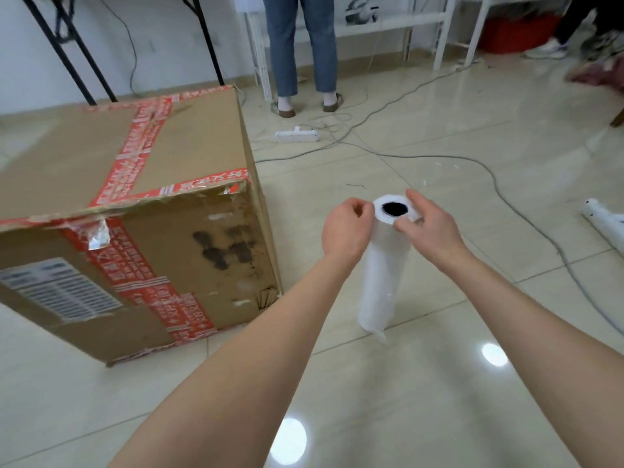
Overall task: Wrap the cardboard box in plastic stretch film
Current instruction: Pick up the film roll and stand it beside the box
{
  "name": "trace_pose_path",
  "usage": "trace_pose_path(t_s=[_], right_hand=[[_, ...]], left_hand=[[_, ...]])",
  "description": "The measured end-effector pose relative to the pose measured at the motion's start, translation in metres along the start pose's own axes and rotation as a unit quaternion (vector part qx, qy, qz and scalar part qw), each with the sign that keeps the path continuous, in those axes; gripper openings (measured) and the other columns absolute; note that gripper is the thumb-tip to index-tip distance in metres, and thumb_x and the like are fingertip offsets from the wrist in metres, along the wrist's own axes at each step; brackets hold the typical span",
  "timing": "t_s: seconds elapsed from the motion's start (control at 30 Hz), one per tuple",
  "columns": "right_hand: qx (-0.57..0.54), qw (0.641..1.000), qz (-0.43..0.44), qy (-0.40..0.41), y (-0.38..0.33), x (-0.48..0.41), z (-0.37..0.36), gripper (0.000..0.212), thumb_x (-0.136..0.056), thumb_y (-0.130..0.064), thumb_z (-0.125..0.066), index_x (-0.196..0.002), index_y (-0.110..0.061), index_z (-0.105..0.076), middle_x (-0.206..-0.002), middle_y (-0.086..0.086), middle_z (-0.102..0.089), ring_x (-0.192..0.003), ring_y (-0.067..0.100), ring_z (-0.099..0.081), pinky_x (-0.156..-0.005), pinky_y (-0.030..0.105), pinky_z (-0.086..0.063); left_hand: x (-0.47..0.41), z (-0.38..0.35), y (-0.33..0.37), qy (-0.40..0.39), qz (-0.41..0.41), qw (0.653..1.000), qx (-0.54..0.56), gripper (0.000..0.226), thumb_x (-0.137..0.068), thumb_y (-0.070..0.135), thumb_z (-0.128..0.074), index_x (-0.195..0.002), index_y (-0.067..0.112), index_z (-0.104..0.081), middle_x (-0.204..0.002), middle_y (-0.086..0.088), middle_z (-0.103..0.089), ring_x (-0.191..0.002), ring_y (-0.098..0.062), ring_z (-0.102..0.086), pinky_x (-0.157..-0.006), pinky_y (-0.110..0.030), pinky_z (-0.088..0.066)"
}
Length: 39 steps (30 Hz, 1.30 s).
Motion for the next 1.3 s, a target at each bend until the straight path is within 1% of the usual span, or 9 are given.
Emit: trace_pose_path(t_s=[0.17, 0.3, 0.47, 0.6, 0.7, 0.77, 0.93, 1.13, 1.3], right_hand=[[0.066, 0.997, 0.016, -0.044, -0.004, 0.003, 0.005, 0.066, -0.079, -0.022, -0.062, -0.141, -0.019, -0.04, -0.143, 0.002, -0.043, -0.128, 0.019, -0.042, -0.097, 0.026, -0.034], [0.12, 0.993, 0.014, 0.0, -0.008, 0.006, 0.004, 0.059, -0.073, -0.042, -0.065, -0.129, -0.029, -0.048, -0.125, 0.004, -0.05, -0.107, 0.026, -0.053, -0.077, 0.029, -0.035], [0.205, 0.978, -0.025, -0.018, -0.015, 0.004, -0.001, 0.097, -0.057, -0.071, -0.063, -0.14, -0.034, -0.031, -0.127, 0.003, -0.041, -0.108, 0.031, -0.054, -0.074, 0.029, -0.033], [0.161, 0.983, -0.012, -0.089, -0.014, 0.0, 0.002, 0.094, -0.064, -0.046, -0.073, -0.144, -0.031, -0.027, -0.138, 0.002, -0.032, -0.114, 0.024, -0.05, -0.079, 0.028, -0.037], [0.147, 0.98, 0.027, -0.135, -0.013, -0.002, 0.003, 0.086, -0.073, -0.018, -0.069, -0.147, -0.024, -0.025, -0.148, 0.002, -0.024, -0.124, 0.019, -0.043, -0.088, 0.026, -0.039], [0.159, 0.978, 0.045, -0.127, -0.015, -0.003, 0.003, 0.081, -0.075, -0.016, -0.067, -0.146, -0.021, -0.029, -0.147, 0.002, -0.029, -0.126, 0.019, -0.043, -0.095, 0.029, -0.04], [0.136, 0.981, 0.05, -0.125, -0.019, -0.002, 0.006, 0.071, -0.072, -0.02, -0.074, -0.137, -0.021, -0.045, -0.138, 0.005, -0.042, -0.122, 0.021, -0.046, -0.094, 0.03, -0.04], [0.142, 0.981, 0.044, -0.128, -0.02, -0.003, 0.007, 0.071, -0.073, -0.015, -0.071, -0.138, -0.024, -0.045, -0.138, 0.005, -0.041, -0.117, 0.021, -0.048, -0.083, 0.027, -0.042], [0.17, 0.976, 0.028, -0.132, -0.018, -0.001, 0.008, 0.071, -0.076, -0.02, -0.065, -0.14, -0.028, -0.037, -0.137, 0.002, -0.036, -0.106, 0.023, -0.053, -0.084, 0.033, -0.049]], left_hand=[[0.001, -0.001, 0.007, -0.018, -0.006, 1.0, 0.015, 0.026, -0.09, 0.022, -0.048, -0.102, 0.016, -0.071, -0.088, 0.002, -0.065, -0.085, -0.016, -0.057, -0.074, -0.022, -0.04], [0.003, 0.0, 0.009, -0.071, 0.0, 0.996, 0.056, 0.036, -0.092, 0.015, -0.046, -0.125, 0.012, -0.061, -0.125, -0.001, -0.062, -0.116, -0.013, -0.054, -0.088, -0.017, -0.036], [0.0, 0.012, 0.005, -0.13, 0.017, 0.983, 0.129, 0.046, -0.092, 0.011, -0.046, -0.138, 0.012, -0.046, -0.132, -0.003, -0.057, -0.12, -0.015, -0.052, -0.099, -0.023, -0.036], [-0.003, 0.019, -0.005, -0.138, 0.001, 0.982, 0.129, 0.052, -0.088, 0.006, -0.052, -0.138, 0.011, -0.043, -0.125, -0.002, -0.059, -0.097, -0.009, -0.059, -0.087, -0.02, -0.044], [-0.003, 0.016, -0.018, -0.196, -0.017, 0.98, 0.003, 0.066, -0.08, 0.012, -0.065, -0.141, 0.016, -0.038, -0.126, -0.001, -0.057, -0.107, -0.013, -0.057, -0.087, -0.023, -0.048], [0.0, 0.011, -0.022, -0.226, -0.03, 0.972, -0.058, 0.074, -0.072, 0.022, -0.077, -0.137, 0.02, -0.042, -0.122, 0.002, -0.057, -0.106, -0.012, -0.056, -0.088, -0.026, -0.049], [-0.001, 0.009, -0.013, -0.126, -0.069, 0.98, -0.139, 0.054, -0.064, 0.039, -0.082, -0.11, 0.017, -0.064, -0.098, 0.006, -0.068, -0.091, -0.014, -0.063, -0.078, -0.031, -0.052], [0.002, 0.017, -0.012, -0.087, -0.061, 0.984, -0.144, 0.008, -0.079, 0.017, -0.07, -0.071, 0.014, -0.067, -0.069, -0.004, -0.069, -0.07, -0.023, -0.069, -0.071, -0.041, -0.057], [-0.004, 0.033, -0.02, -0.001, -0.044, 0.995, -0.09, 0.01, -0.087, 0.013, -0.054, -0.081, 0.012, -0.062, -0.073, -0.005, -0.069, -0.065, -0.019, -0.069, -0.069, -0.038, -0.059]])
Point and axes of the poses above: each hand's wrist, its own x-axis away from the middle knuckle, its own z-axis out of the back of the hand, y = z × x, the point moved 3 cm from there along -x, towards the middle knuckle
